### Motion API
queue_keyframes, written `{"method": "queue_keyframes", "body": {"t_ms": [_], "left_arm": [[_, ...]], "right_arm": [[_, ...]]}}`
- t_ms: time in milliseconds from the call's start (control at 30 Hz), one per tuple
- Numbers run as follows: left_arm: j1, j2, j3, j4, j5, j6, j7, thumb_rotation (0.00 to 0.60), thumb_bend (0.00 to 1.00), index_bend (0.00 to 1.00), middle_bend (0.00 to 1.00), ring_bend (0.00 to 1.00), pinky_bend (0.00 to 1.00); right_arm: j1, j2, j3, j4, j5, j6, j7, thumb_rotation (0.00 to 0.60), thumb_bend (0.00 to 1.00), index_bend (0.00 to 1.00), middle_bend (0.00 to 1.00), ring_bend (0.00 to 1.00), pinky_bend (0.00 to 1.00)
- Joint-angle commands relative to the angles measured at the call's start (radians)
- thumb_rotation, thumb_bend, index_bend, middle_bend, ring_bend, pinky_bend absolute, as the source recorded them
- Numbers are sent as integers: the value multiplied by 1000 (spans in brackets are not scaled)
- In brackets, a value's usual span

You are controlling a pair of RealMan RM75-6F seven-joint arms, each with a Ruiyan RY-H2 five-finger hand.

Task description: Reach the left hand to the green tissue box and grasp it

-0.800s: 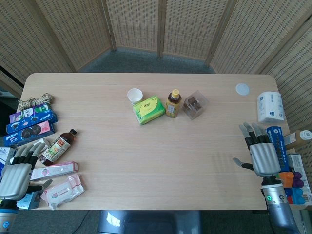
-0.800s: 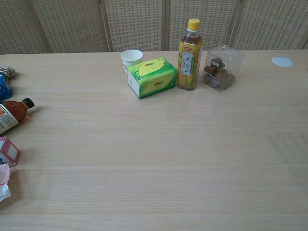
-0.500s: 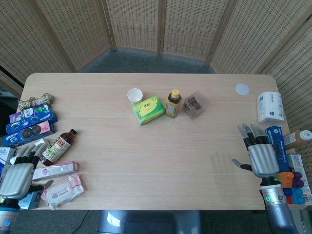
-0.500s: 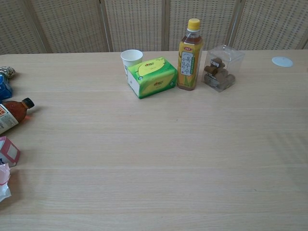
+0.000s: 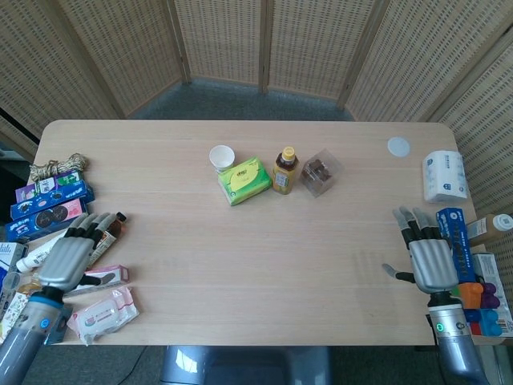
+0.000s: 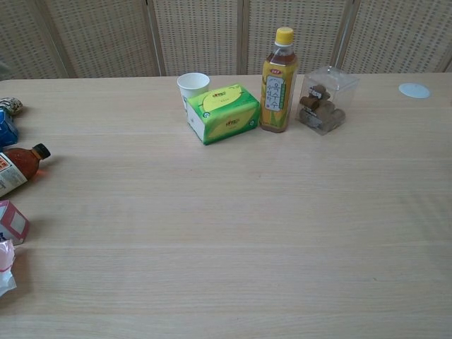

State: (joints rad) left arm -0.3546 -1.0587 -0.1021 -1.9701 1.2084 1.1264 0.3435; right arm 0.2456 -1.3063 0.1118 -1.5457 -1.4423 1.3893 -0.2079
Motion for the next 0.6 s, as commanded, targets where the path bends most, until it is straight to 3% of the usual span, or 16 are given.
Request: {"method": "queue_keyframes", "body": {"t_ms": [33, 233, 600], "left_arm": [[-114, -58, -71, 15, -111, -92, 86, 600, 0, 0, 0, 0, 0], [-270, -183, -133, 95, -246, -168, 165, 600, 0, 0, 0, 0, 0], [-499, -407, -163, 347, -474, -278, 229, 600, 0, 0, 0, 0, 0]], "right_arm": [[3, -4, 2, 9, 10, -11, 9, 524, 53, 0, 1, 0, 0], [18, -10, 15, 31, 31, -38, 28, 523, 53, 0, 0, 0, 0], [32, -24, 18, 50, 22, -44, 44, 525, 55, 0, 0, 0, 0]]}}
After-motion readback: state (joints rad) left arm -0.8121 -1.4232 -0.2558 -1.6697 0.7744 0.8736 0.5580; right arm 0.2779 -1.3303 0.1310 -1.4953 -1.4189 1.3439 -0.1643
